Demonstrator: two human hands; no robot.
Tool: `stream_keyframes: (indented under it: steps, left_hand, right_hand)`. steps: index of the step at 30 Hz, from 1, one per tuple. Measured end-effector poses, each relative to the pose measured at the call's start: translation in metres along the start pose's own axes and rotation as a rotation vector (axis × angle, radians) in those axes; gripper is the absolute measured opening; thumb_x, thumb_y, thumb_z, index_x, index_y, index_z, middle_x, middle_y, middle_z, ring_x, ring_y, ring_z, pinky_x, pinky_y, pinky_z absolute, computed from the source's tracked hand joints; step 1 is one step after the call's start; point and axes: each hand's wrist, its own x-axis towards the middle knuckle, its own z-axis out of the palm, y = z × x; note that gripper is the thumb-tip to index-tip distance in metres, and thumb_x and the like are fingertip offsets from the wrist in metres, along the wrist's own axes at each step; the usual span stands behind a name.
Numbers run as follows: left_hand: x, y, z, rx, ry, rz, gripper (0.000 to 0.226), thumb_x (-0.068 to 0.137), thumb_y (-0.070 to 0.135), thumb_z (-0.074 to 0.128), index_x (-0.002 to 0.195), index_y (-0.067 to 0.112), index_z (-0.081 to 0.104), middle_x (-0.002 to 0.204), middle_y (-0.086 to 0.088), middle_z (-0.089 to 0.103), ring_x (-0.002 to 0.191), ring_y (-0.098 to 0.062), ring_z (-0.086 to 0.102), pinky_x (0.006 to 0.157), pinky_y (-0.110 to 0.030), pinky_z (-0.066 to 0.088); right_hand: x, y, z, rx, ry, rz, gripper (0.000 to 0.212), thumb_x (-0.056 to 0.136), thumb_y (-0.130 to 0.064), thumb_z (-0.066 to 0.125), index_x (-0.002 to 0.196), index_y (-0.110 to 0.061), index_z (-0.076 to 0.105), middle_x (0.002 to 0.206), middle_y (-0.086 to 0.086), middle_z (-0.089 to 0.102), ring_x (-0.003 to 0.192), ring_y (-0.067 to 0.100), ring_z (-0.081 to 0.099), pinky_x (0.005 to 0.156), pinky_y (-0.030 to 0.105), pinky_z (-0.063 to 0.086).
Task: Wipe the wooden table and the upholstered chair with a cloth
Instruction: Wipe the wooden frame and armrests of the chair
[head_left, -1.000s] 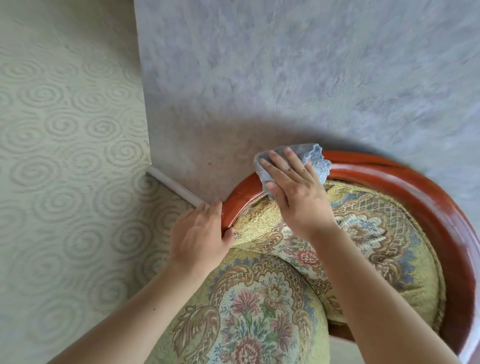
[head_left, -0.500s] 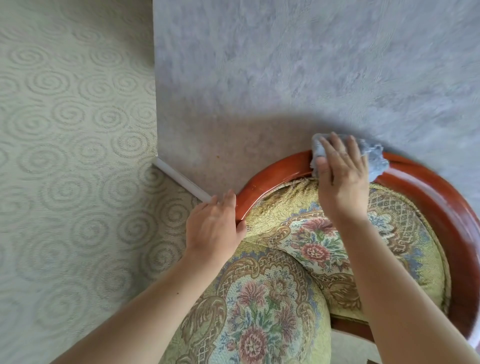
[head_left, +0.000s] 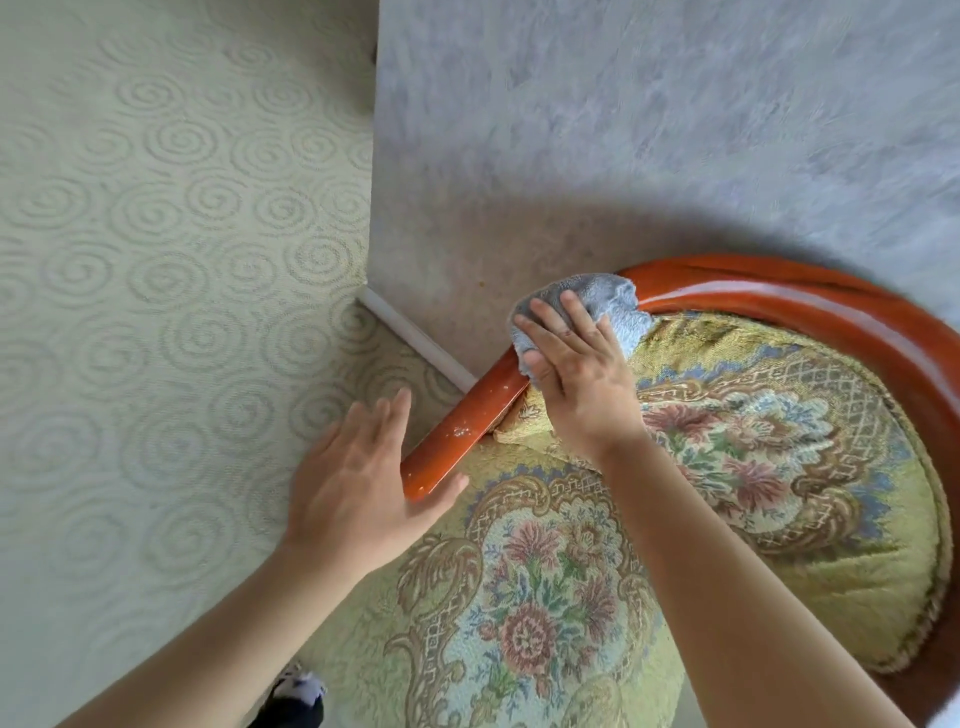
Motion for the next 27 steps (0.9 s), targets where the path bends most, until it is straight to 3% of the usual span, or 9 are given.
stream_keyframes:
  steps: [6, 12, 17, 27]
  left_hand:
    - [-0.067, -0.025, 0.013, -0.041, -0.036, -0.135, 0.120, 0.070, 0.101, 0.011, 0.159, 0.021, 0.019, 0.162, -0.001, 0.033, 0.148, -0.021, 0.033, 0.117, -0.036, 0.028]
    - [-0.080, -0.021, 0.025, -0.065, 0.003, -0.188, 0.119, 0.072, 0.099, 0.020, 0.151, 0.012, 0.037, 0.151, -0.009, 0.049, 0.141, -0.028, 0.046, 0.113, -0.043, 0.040]
    - [-0.078, -0.021, 0.029, -0.045, -0.015, -0.197, 0.122, 0.070, 0.101, 0.015, 0.156, 0.015, 0.021, 0.160, -0.007, 0.037, 0.150, -0.025, 0.030, 0.121, -0.045, 0.030]
    - [-0.079, -0.021, 0.032, -0.050, 0.055, -0.188, 0.119, 0.071, 0.100, 0.020, 0.154, 0.014, 0.028, 0.155, -0.007, 0.045, 0.147, -0.028, 0.035, 0.119, -0.046, 0.032]
  right_hand:
    - [0.000, 0.010, -0.004, 0.008, -0.037, -0.040, 0.048, 0.104, -0.038, 0.029, 0.144, -0.023, 0.051, 0.154, -0.003, 0.043, 0.151, 0.020, 0.019, 0.122, 0.043, 0.009]
    - [-0.009, -0.005, 0.007, 0.093, -0.045, -0.050, 0.043, 0.106, -0.033, 0.034, 0.142, -0.021, 0.054, 0.153, -0.002, 0.045, 0.151, 0.019, 0.018, 0.122, 0.040, 0.005]
    - [-0.028, -0.027, 0.027, 0.166, -0.071, -0.076, 0.040, 0.107, -0.029, 0.035, 0.141, -0.022, 0.055, 0.152, -0.004, 0.046, 0.150, 0.012, 0.015, 0.117, 0.023, -0.005]
    - [-0.065, -0.070, 0.051, 0.351, -0.154, -0.078, 0.043, 0.105, -0.034, 0.031, 0.142, -0.027, 0.053, 0.152, -0.008, 0.045, 0.151, 0.012, 0.016, 0.124, 0.040, 0.005]
